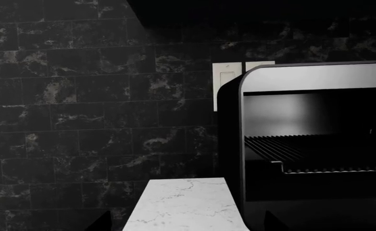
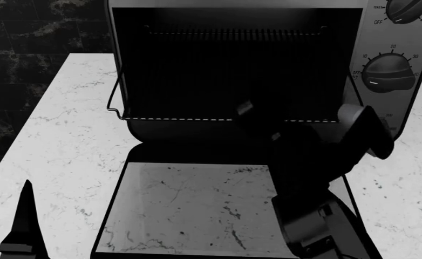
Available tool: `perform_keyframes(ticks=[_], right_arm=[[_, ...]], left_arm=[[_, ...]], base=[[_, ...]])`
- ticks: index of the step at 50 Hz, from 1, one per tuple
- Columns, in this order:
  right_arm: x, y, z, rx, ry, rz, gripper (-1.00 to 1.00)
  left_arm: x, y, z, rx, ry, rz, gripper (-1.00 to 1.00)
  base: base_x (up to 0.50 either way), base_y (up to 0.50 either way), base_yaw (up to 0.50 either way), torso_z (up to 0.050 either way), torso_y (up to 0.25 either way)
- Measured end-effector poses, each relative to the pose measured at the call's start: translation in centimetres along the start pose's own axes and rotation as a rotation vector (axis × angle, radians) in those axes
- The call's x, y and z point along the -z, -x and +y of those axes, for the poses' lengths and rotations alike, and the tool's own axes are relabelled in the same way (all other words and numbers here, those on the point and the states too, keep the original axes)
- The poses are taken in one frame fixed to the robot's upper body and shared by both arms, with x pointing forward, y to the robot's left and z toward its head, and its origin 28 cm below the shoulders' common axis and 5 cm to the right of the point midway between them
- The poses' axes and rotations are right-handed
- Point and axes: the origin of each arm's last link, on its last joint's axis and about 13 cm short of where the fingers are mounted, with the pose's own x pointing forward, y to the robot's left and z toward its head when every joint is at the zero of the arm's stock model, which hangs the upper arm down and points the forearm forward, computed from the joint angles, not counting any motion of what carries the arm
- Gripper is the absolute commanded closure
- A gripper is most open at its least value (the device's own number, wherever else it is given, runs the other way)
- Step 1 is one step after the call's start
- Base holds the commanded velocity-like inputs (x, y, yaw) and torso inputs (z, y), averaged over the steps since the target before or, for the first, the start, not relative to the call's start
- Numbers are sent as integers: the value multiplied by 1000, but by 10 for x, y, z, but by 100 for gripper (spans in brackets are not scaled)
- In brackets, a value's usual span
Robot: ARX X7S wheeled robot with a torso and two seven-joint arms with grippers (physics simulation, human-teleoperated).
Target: Fully slide the toaster oven rack0 out.
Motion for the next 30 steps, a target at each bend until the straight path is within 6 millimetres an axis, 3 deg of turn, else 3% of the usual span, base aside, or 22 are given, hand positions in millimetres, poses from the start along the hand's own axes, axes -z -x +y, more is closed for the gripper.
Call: perform_keyframes(ticks=[15, 30], right_arm=[[12, 45, -3, -71, 55, -37, 100], [18, 77, -3, -117, 82, -51, 100]], left_arm=[[1, 1, 1, -4, 10, 0, -100], [-1, 3, 1, -10, 18, -7, -100]], base=[[0, 0, -1, 0, 0], [0, 0, 0, 0, 0]])
